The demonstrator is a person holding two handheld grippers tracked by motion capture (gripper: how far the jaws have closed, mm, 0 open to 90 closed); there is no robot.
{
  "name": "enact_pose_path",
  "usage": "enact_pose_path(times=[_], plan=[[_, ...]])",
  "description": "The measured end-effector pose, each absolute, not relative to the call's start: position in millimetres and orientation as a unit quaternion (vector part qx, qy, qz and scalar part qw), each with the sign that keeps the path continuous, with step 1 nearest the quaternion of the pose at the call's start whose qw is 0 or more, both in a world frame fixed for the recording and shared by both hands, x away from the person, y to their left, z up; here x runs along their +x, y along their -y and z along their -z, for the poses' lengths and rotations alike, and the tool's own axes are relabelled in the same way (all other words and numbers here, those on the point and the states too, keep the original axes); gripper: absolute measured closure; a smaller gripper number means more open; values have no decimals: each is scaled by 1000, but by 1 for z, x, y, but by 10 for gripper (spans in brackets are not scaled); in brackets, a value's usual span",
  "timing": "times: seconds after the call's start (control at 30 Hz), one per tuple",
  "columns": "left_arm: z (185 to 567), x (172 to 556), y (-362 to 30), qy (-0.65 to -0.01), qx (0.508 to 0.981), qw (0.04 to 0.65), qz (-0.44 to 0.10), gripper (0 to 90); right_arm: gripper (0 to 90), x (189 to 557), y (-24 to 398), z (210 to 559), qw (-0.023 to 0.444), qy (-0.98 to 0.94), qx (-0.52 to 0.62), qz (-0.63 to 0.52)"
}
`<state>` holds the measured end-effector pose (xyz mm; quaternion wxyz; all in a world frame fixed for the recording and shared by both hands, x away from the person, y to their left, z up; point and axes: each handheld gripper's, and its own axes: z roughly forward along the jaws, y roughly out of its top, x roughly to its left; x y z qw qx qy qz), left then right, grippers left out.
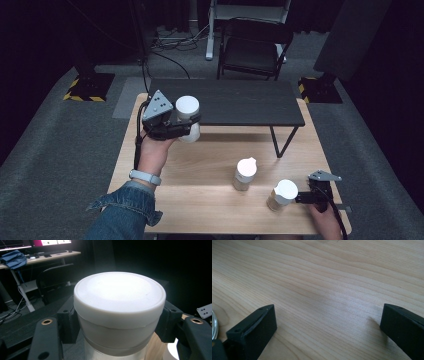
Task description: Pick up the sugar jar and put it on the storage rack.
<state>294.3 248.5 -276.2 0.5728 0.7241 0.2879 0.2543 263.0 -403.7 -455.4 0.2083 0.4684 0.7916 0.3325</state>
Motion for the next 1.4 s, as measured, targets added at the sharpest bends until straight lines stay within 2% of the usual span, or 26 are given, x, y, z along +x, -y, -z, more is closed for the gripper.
enact_pose_path(times=[1.4], plan=[[254,325,-231,-328,711,558,-275,338,5,263,404,455,208,-792,468,-332]])
